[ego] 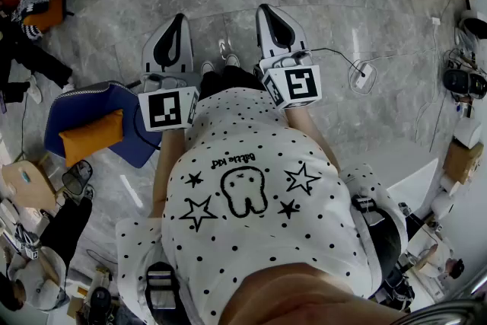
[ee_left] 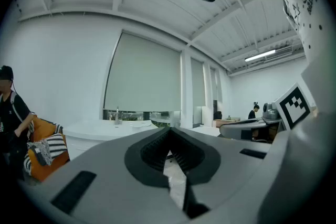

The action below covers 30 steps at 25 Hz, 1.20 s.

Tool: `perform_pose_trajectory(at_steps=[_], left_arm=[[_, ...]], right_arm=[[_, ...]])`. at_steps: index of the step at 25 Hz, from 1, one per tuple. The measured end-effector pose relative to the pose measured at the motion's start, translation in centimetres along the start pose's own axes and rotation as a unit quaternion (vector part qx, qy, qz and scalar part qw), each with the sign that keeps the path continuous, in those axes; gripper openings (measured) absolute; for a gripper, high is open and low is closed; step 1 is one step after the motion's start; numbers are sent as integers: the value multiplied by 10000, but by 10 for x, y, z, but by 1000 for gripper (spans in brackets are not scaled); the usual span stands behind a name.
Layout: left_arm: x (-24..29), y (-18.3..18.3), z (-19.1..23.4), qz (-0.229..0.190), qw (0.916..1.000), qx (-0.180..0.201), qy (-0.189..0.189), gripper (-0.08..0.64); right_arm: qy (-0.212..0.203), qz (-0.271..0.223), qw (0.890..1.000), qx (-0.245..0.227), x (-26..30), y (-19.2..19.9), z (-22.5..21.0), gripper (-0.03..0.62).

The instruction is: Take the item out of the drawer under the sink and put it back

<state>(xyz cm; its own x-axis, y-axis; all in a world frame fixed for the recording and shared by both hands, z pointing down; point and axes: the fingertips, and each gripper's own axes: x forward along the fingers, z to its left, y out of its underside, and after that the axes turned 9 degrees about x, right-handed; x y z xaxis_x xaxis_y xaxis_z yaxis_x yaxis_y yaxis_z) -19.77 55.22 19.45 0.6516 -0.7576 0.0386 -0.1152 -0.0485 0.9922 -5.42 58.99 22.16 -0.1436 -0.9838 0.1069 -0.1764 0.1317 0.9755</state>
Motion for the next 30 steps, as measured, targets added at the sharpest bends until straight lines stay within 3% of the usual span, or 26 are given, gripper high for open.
perform_pose_trajectory(at_steps=[20, 30], left_arm=[[0, -3, -10, -116, 9999, -44, 33, 3], [28, -5, -21, -152, 9995, -214, -149, 3]], right_arm=[[-217, -146, 9996, 119, -8, 1, 2, 14], [-427, -160, 9985, 317, 2, -9, -31, 14]])
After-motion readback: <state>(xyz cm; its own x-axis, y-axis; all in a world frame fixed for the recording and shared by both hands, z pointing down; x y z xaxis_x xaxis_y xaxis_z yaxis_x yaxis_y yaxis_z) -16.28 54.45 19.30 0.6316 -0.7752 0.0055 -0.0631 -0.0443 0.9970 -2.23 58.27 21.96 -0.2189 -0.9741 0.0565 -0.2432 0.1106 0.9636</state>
